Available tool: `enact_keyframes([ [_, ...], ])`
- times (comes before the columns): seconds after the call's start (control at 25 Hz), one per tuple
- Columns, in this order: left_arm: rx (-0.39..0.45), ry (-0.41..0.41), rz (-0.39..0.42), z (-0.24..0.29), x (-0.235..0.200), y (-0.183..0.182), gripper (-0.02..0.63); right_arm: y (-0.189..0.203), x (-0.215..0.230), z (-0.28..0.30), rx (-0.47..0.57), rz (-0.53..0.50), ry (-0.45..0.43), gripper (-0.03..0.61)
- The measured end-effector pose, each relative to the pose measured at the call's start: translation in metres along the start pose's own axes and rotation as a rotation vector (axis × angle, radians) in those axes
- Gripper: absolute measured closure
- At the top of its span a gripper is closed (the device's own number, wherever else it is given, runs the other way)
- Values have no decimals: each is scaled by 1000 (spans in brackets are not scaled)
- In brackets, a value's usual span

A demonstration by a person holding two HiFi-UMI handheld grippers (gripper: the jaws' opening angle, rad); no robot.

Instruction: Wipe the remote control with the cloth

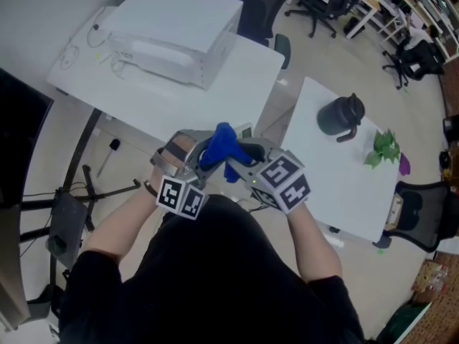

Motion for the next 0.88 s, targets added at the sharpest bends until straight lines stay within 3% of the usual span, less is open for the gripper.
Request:
enact_keyframes([
  [0.16,13,-11,24,-6,-2,0,416,10,26,-11,11,59,70,463],
  [0.36,21,-6,-18,-10,-2,2,416,23,59,-21,31,141,169,463],
  [0.44,19,4,-73,-9,-3,5,416,22,61,-26,55,151,184,463],
  [0.48,21,14,-146,-8,-5,8,416,20,60,-29,89,152,192,463],
  [0.52,30,31,-269,-7,-10,12,416,17,58,-34,142,153,205,463],
  [0.56,49,56,-448,-6,-17,17,416,14,56,-40,212,159,219,463],
  [0.64,142,140,-918,-3,-33,31,416,11,49,-52,368,186,234,462],
  [0.72,318,258,-1390,3,-43,48,416,13,40,-53,486,224,196,462],
  [0.76,415,303,-1581,5,-45,56,416,15,35,-48,521,242,152,462],
  [0.8,496,328,-1729,6,-48,61,416,17,28,-40,539,259,98,462],
  [0.88,630,353,-1930,6,-53,65,416,20,16,-22,544,291,-12,462],
])
Point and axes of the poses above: the fingertips, and each gripper's own axes: z forward along the fingers, x to its right, y out of its underside, the point moved 7 cm from there along -z, backward along the fingers, and after that the axes turned 8 degrees about -x, right-handed, at the moved point
